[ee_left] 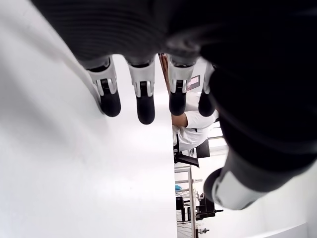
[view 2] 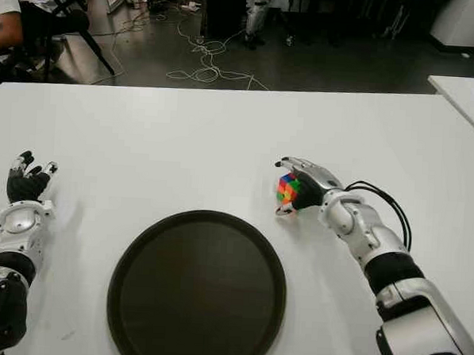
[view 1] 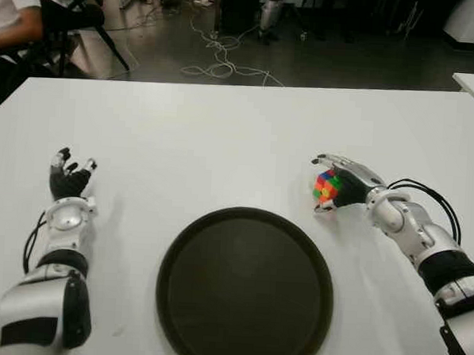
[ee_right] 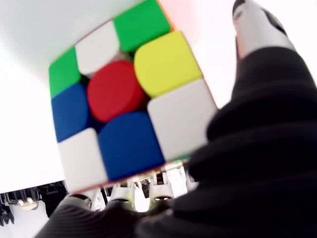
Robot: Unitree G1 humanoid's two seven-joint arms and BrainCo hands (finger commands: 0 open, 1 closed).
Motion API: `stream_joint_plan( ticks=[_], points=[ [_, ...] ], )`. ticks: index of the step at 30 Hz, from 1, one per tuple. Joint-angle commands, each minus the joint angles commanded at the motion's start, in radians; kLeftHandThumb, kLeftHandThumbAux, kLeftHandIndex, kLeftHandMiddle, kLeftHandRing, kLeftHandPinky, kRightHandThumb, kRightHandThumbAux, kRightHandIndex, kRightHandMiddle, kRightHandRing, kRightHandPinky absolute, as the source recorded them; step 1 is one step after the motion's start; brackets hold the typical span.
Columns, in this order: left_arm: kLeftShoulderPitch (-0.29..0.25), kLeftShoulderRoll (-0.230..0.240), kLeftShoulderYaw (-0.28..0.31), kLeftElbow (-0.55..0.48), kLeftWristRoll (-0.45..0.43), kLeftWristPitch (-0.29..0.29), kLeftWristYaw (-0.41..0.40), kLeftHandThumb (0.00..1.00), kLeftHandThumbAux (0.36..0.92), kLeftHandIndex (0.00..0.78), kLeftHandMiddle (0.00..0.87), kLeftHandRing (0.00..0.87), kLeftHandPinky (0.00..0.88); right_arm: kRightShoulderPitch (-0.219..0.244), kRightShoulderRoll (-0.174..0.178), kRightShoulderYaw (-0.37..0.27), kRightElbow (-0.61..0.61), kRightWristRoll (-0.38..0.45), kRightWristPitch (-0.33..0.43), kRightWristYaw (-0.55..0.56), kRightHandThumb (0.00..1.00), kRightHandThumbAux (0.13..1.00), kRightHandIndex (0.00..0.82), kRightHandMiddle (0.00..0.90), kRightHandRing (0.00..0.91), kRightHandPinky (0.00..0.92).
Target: Pick up the Rubik's Cube and put it in the plate
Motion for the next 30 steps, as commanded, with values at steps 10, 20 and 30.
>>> stream_joint_plan(
  ticks=[10,20,30],
  points=[
    [0.0,0.001,0.0,0.001,-0.001,0.003,-0.006,0.0,0.745,0.051,0.087,0.082,0.079,0.0,0.001,-0.001,0.004,0.0,0.011,0.007,0.0,0.783,0.0,0.0,0.0,0.0],
    [0.001,0.001,0.005,0.001,-0.006,0.0,-0.012,0.0,0.732,0.051,0.085,0.079,0.08,0.009,0.014,-0.007,-0.04,-0.013,0.123,-0.001,0.0,0.752,0.0,0.004,0.01,0.016],
    [0.003,0.002,0.007,0.0,-0.007,-0.003,-0.019,0.0,0.735,0.053,0.09,0.084,0.083,0.009,0.038,-0.008,-0.021,-0.04,0.18,-0.086,0.0,0.743,0.023,0.084,0.092,0.088]
  ],
)
